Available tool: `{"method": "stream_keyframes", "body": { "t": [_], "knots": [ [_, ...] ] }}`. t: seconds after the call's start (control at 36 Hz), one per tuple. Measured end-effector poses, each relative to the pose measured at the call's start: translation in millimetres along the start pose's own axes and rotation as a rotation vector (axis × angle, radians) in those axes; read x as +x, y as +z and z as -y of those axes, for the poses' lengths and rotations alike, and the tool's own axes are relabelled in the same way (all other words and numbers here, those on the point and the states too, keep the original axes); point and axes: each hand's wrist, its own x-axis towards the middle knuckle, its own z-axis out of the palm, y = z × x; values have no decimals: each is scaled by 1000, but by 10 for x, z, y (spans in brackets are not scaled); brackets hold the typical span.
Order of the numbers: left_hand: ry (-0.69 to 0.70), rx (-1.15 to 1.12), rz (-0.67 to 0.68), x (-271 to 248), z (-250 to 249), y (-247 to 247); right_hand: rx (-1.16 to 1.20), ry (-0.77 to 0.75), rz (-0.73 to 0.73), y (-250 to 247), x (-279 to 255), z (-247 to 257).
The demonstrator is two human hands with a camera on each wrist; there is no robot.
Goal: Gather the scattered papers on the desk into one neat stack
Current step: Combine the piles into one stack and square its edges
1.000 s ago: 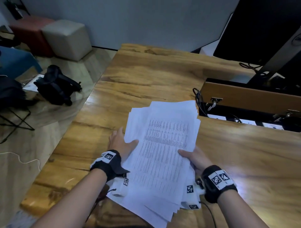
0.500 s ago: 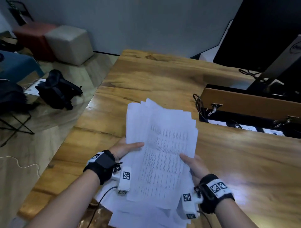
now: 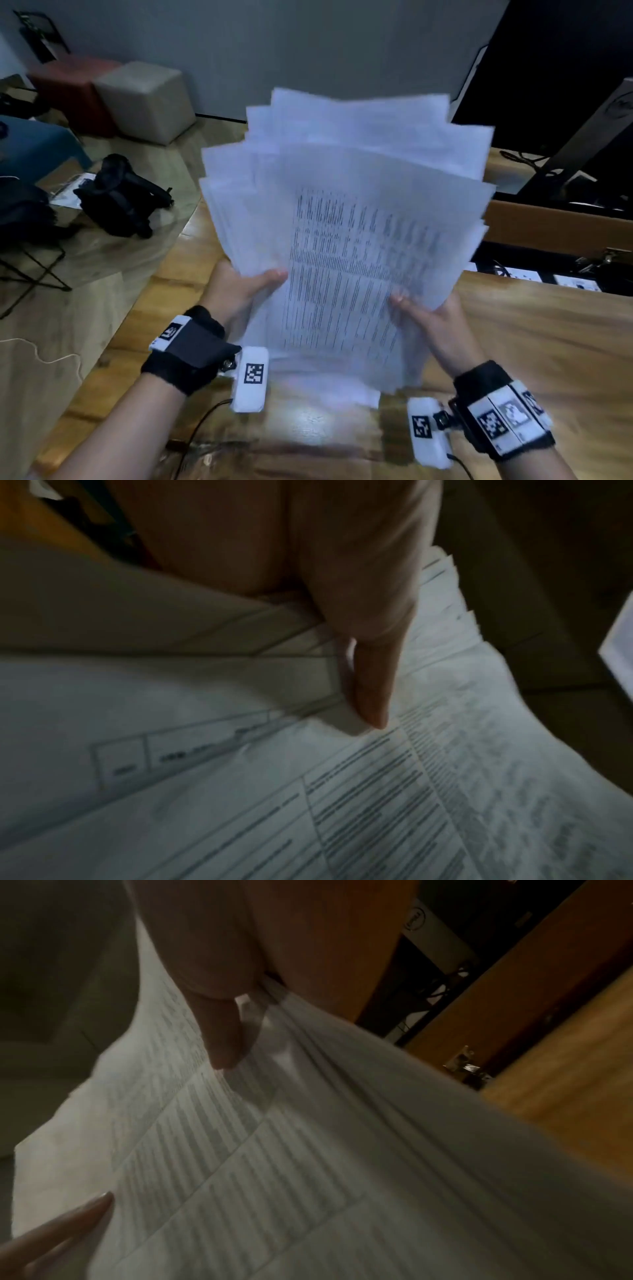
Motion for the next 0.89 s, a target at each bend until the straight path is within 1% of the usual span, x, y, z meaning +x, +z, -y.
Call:
{"method": "stream_keyframes", "body": {
  "t": [0.06,0.14,0.25,0.31,0.36,0.44,0.56,0.61,0.64,0.69,0.75,0.83,0.89],
  "knots": [
    [97,24,-8,10,-140,2,70,-85,-26,7,-18,68],
    [152,50,-7,11,-169,9,133,-170,-70,49,-33,95],
    [161,42,11,-18,-112,16,155,-220,-86,88,-62,33],
    [146,38,0,-29,-87,3,165,-218,-93,84,-77,-12],
    [136,47,18,-43,-77,-9,164,-205,-96,81,-85,-48],
    [158,51,42,-65,-118,-1,156,-210,-97,85,-96,-64],
    [259,51,12,-82,-308,16,163,-318,-139,92,-110,101],
    [260,51,11,-52,-374,-5,185,-363,-123,75,-120,199],
    [237,56,14,-27,-375,-32,189,-377,-108,65,-119,230],
    [174,76,19,5,-338,-74,171,-371,-74,55,-90,236],
    [132,119,4,6,-240,-87,146,-308,-59,66,-50,152],
    [124,174,-11,-15,-67,-70,167,-201,-37,112,-7,-21],
    [120,165,-33,-17,6,-62,179,-189,-50,134,5,-84]
  ]
}}
